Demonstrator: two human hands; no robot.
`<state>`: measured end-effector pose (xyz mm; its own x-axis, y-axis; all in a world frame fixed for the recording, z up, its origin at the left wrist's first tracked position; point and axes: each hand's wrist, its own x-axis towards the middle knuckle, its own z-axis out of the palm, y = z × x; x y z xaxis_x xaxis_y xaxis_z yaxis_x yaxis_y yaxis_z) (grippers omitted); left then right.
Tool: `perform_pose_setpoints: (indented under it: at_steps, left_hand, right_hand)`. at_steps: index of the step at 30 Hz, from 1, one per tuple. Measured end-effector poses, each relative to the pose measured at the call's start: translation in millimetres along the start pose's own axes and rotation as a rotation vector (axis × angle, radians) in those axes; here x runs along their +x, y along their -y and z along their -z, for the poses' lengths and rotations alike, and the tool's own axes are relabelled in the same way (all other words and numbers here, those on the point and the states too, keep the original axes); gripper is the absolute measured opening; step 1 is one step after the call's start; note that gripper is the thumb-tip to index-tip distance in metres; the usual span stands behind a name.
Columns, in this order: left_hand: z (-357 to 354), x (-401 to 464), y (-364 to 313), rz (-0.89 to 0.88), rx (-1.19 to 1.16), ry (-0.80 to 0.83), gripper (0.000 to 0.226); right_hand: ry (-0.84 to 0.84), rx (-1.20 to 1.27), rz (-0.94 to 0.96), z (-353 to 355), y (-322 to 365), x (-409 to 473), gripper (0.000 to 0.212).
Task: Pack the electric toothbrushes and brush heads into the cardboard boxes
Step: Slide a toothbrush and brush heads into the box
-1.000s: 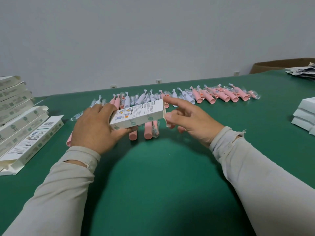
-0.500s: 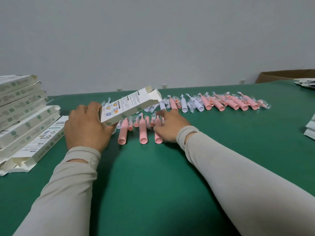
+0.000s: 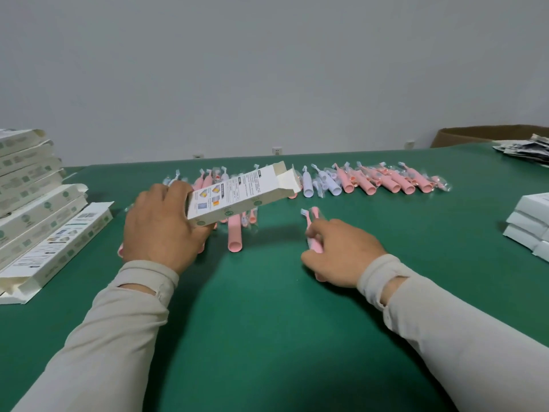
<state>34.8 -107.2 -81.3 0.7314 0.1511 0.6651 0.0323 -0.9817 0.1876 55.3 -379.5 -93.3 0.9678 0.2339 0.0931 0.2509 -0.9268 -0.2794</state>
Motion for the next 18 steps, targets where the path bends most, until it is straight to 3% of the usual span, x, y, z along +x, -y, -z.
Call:
perform_pose_setpoints:
  at_steps: [4, 7, 12, 14, 16, 18]
  left_hand:
    - [-6, -2, -12, 0.001, 0.031, 0.069, 0.053]
    - [-8, -2, -14, 0.028, 0.025, 0.095, 0.055]
    - [-9, -2, -13, 0.036, 0.028, 0.106, 0.054]
    - [-9, -2, -13, 0.027, 0.039, 0.121, 0.055]
    - [-10, -2, -14, 0.009, 0.043, 0.132, 0.056]
    - [-11, -2, -17, -0.024, 0.05, 0.134, 0.056]
  right_hand:
    - [-0.063, 0.017, -0.076, 5, -15, 0, 0.027]
    - [-0.103, -0.101, -0.164, 6, -14, 11, 0.042]
    - [-0.081, -0.01, -0.267, 17, -17, 13, 0.036]
    - [-0.237, 0.21, -0.259, 25, -26, 9, 0.04]
    - [-0.435, 0.694, -0.177, 33, -34, 2, 0.037]
    - [-0.486, 1.237, -0.029, 42, -38, -6, 0.033]
